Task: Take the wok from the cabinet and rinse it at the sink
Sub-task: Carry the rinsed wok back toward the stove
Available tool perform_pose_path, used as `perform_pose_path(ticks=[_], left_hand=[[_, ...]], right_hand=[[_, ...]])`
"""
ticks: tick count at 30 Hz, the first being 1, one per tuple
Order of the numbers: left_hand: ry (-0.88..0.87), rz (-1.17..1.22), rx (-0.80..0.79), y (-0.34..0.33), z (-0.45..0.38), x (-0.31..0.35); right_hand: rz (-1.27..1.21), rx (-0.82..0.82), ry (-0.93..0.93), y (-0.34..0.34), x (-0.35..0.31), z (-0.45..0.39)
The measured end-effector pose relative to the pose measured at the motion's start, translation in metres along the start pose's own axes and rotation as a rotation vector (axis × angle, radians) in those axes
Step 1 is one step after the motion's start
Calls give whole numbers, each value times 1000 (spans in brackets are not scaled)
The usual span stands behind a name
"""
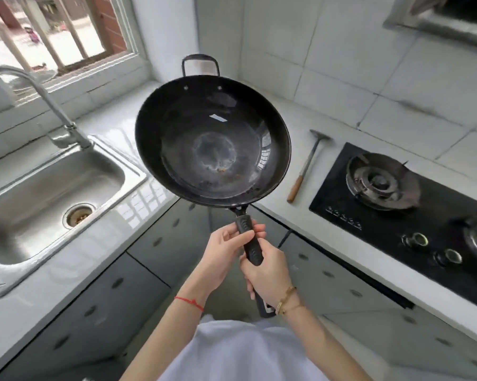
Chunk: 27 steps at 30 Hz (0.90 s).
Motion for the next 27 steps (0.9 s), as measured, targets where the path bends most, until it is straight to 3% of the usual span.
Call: perform_pose_path(ticks=[11,27], left_hand=[[224,-230,-361,-93,-25,-60],[533,-583,-967,-159,36,-117]], right_hand=[[-82,382,-169,79,46,22],[-191,1056,-437,89,69,129]])
Point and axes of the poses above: each hand's wrist, its own z-axis away from the middle knuckle, its own y-axis out of the back of the hand, x = y × z, the point moved 4 cm from there along -z, towards the middle knuckle, and after that the axes turned 9 degrees about x, right-handed, at the moved point
